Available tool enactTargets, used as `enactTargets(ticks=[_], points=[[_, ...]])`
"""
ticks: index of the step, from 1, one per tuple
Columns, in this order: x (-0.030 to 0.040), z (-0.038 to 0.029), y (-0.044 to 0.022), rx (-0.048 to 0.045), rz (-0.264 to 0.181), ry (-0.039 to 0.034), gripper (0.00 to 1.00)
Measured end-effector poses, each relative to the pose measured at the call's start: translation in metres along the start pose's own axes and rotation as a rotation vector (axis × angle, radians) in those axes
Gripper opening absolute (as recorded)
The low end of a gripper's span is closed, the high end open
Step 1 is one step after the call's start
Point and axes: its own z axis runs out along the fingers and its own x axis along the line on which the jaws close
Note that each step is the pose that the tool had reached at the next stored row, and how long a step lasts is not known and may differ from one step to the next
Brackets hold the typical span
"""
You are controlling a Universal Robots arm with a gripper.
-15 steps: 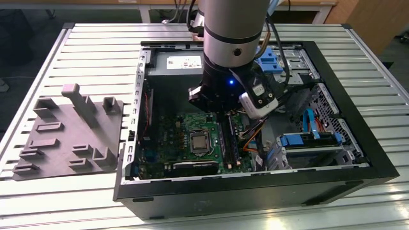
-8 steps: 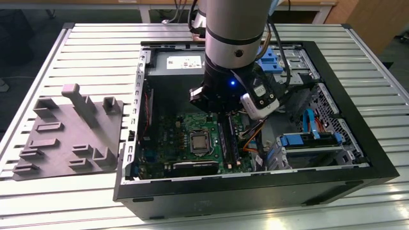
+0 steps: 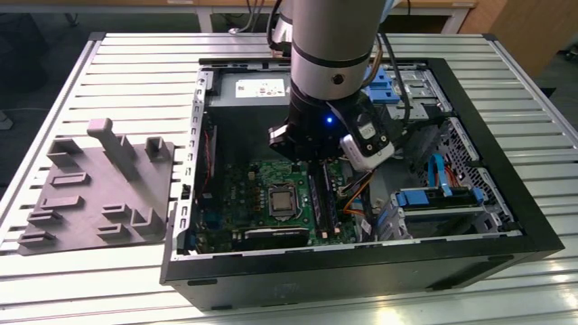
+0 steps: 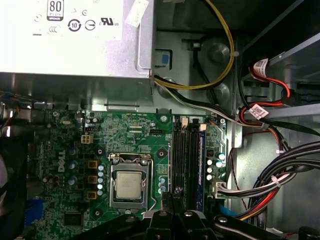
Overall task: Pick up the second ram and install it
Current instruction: 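Insert the second ram into the second slot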
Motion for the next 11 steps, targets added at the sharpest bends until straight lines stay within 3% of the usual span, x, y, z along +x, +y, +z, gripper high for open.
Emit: enactTargets(ticks=[11], points=[[-0.0020, 0.0094, -0.0004, 0.0000, 0.000, 0.0000, 0.12]])
